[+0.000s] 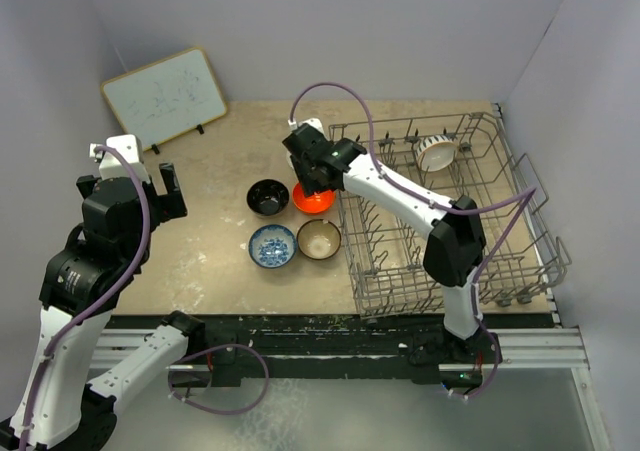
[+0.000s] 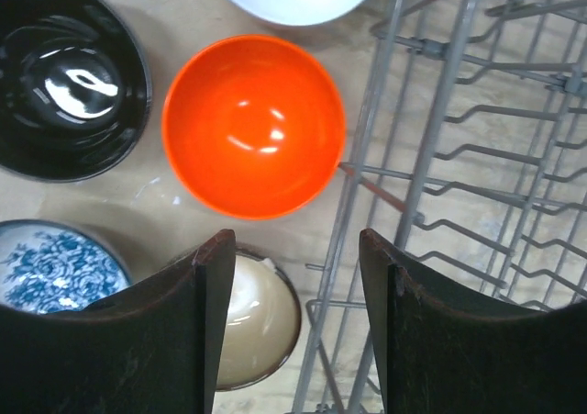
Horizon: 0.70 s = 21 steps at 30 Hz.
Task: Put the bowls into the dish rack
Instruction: Adjust the dish rack at the center of the board.
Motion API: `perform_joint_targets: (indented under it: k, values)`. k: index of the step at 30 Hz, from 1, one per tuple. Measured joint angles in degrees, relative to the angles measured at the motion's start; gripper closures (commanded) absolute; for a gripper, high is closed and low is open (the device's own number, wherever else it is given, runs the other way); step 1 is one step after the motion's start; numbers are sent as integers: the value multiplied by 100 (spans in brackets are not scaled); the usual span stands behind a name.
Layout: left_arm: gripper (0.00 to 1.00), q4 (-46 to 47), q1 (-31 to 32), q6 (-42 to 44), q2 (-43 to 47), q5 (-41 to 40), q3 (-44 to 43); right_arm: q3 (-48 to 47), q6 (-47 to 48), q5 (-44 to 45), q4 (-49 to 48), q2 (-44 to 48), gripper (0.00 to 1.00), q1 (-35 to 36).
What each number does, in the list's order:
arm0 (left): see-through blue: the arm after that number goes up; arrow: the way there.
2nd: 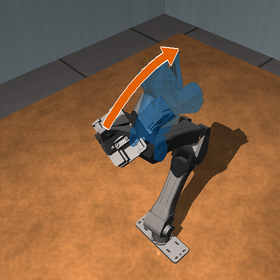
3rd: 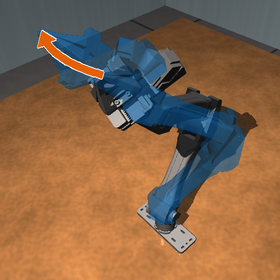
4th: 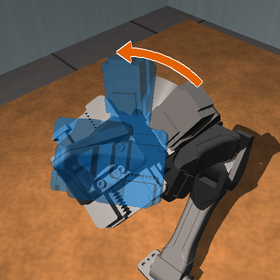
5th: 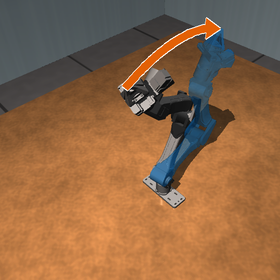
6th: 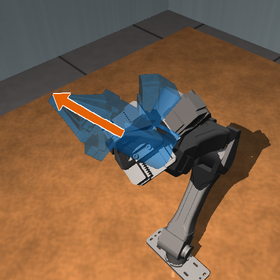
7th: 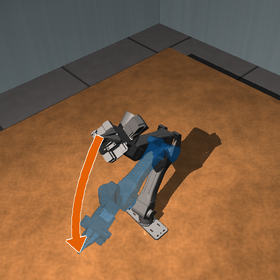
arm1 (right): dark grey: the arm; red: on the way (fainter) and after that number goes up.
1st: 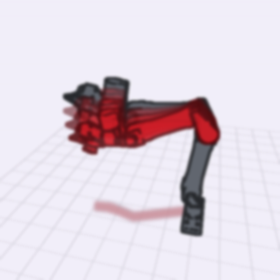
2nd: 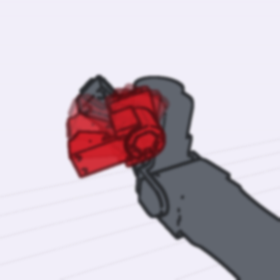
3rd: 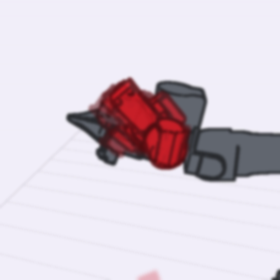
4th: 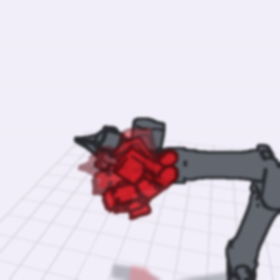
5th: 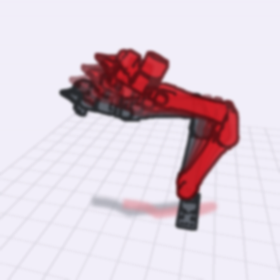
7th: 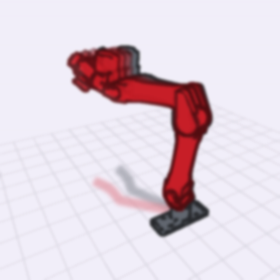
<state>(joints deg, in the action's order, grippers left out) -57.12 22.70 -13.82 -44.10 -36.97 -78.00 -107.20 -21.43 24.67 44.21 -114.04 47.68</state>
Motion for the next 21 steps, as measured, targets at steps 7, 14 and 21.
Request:
perform_joint_targets:
  k: [7,14,21]
  values:
    - [1,0,0,0,-2,-7,0,79,2,39,-297,52,41,-208]
    - [1,0,0,17,-4,-55,2,-153,48,205,-737,-98,41,-428]
    - [1,-7,0,98,-11,-98,109,-367,289,925,-831,-369,42,-922]
